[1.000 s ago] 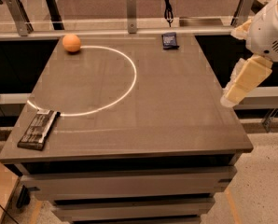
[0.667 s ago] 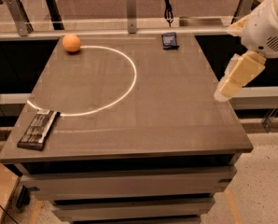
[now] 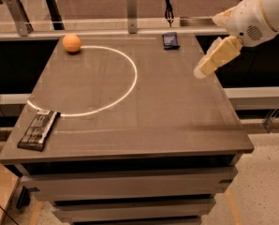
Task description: Move rxbar blueberry near rxbar chocolate
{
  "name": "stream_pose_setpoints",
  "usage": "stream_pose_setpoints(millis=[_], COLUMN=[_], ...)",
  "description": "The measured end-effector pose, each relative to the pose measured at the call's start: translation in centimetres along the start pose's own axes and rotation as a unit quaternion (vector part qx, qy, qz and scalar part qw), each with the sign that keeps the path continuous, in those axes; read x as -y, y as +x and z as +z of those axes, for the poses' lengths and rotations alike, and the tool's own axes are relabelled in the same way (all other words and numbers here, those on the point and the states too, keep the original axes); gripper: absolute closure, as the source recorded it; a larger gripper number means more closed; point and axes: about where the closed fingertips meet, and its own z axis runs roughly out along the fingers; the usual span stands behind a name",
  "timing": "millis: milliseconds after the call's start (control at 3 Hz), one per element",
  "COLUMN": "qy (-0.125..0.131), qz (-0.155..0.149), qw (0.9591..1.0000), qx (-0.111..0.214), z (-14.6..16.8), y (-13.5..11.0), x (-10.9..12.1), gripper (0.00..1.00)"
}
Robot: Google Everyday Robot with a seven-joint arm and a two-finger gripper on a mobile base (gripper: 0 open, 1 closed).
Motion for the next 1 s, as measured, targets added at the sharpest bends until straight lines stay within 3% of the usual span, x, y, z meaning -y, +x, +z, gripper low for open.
stream_pose_setpoints(millis=[1000], qy=[0.035], qz=[0.073], qw=[0.9935], qx=[0.080], z=[7.5], y=[-0.2], x=[7.6], gripper=[0.00])
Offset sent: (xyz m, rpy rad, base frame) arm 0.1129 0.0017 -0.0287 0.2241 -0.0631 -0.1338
